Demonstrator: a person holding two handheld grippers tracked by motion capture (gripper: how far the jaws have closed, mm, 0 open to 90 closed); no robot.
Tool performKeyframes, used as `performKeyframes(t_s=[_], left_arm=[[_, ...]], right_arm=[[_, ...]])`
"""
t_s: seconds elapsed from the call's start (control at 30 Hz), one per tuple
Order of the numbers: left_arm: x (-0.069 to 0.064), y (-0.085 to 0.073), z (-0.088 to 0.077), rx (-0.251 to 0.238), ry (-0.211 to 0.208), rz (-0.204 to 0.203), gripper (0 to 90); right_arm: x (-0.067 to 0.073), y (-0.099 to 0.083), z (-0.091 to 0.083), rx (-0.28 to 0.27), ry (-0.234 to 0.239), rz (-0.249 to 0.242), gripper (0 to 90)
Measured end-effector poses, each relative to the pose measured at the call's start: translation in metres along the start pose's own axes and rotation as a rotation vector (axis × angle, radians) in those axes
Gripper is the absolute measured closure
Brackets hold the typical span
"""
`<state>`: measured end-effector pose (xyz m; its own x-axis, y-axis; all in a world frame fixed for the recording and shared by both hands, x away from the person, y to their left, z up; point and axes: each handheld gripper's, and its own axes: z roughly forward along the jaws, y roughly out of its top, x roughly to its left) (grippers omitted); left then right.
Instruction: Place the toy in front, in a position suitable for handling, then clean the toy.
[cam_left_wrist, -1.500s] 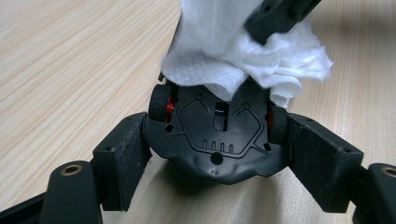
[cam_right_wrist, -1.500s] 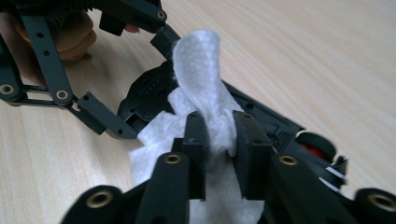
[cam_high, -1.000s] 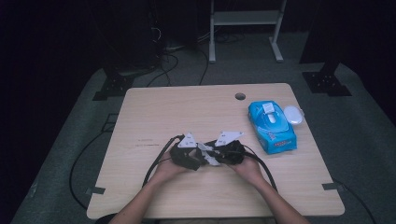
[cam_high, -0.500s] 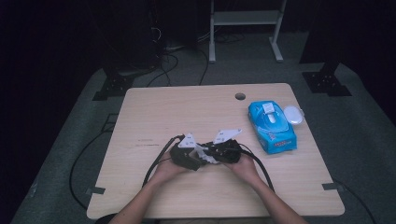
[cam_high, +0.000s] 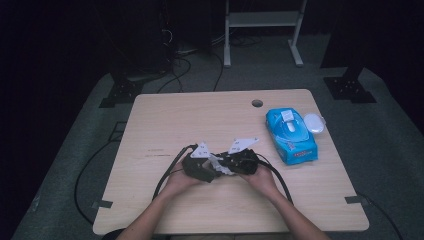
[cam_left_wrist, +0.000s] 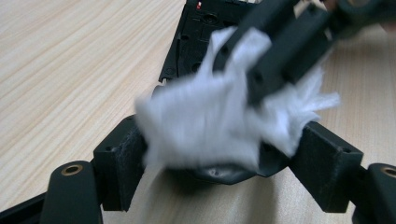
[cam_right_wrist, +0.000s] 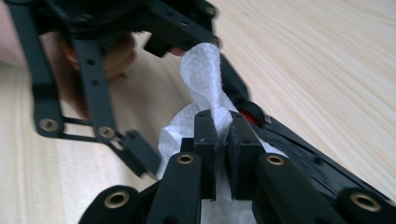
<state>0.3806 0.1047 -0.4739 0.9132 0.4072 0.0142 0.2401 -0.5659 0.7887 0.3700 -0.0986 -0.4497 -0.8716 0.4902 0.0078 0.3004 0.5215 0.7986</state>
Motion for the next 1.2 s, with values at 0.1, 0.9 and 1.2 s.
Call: performKeyframes(t_s=[0.1,0.9,1.2], left_arm=[[0.001,-0.001,-0.001,0.001,-0.002,-0.002,24.3],[0.005,0.002,-0.002,-0.019,-0.016,-0.006,24.3],[0.005,0.002,-0.005,-0.026,-0.010,-0.001,24.3]], right_arm=[[-0.011,-0.003,-0.009,0.012,-0.045,0.016,82.9],[-0.047,-0.030,-0.046,0.020,-0.177,0.128,83.0],[-0.028,-0.016,-0.031,0.015,-0.130,0.051,83.0]])
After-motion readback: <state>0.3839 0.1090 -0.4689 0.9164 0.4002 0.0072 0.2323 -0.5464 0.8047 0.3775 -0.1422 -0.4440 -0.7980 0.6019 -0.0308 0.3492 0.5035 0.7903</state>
